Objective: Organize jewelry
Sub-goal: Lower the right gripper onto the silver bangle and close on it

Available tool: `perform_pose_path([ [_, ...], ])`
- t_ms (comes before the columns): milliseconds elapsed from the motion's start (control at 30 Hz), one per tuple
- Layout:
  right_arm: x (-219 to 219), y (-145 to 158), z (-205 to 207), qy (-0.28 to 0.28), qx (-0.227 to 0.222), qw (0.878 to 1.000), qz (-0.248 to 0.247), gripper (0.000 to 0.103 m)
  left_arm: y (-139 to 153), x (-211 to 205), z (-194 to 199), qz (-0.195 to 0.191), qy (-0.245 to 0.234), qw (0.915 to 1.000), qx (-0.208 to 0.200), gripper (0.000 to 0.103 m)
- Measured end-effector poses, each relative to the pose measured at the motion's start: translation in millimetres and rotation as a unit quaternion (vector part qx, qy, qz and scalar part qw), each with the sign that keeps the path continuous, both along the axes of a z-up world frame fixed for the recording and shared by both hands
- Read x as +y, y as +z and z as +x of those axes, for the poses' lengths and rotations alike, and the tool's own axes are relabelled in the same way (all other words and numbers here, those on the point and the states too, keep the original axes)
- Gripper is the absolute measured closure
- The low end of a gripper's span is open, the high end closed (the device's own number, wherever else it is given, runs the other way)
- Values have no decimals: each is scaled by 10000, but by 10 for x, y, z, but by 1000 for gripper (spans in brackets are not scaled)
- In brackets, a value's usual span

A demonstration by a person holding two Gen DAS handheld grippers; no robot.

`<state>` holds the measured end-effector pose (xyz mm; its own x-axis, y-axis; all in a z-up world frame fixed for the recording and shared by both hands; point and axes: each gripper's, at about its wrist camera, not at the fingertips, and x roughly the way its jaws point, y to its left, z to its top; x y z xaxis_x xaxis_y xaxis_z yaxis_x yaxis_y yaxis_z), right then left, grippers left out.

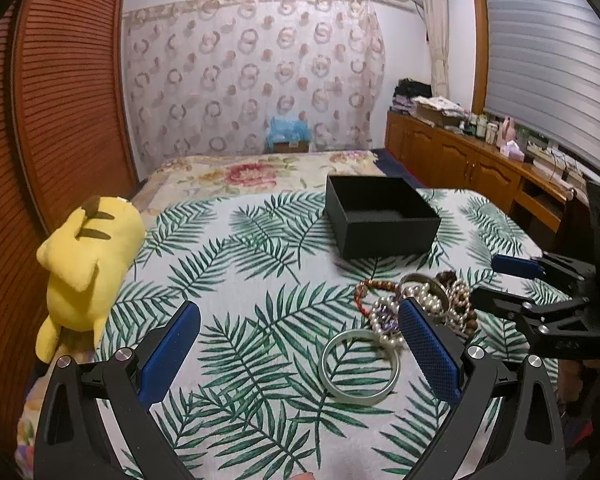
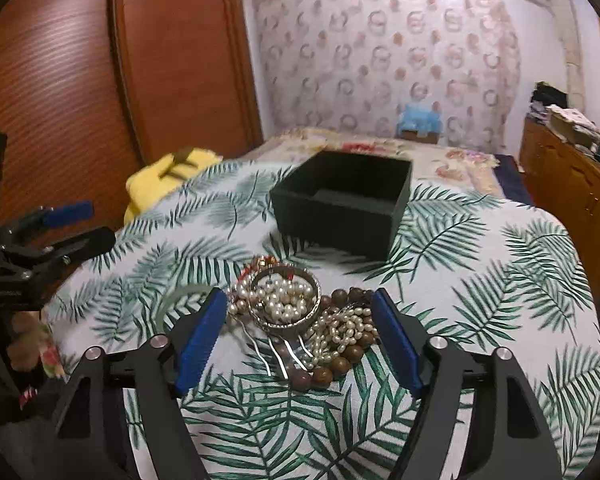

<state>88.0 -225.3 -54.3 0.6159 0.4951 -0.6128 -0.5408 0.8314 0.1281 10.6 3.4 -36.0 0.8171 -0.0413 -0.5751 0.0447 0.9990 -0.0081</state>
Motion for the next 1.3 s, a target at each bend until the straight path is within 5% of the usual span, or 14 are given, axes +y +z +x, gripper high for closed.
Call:
perform_pose_path([
  [633, 374, -294, 435, 864, 574, 9922, -690, 33, -325, 78, 104, 39, -153, 9983, 564, 7],
  [733, 352, -327, 457, 829, 612, 9923, -690, 43, -365, 75, 110, 40, -159, 9980, 617, 7],
  [1300, -62, -116, 231, 392, 313, 9977, -446, 43, -624, -144, 284, 118, -505, 9925, 1108, 7],
])
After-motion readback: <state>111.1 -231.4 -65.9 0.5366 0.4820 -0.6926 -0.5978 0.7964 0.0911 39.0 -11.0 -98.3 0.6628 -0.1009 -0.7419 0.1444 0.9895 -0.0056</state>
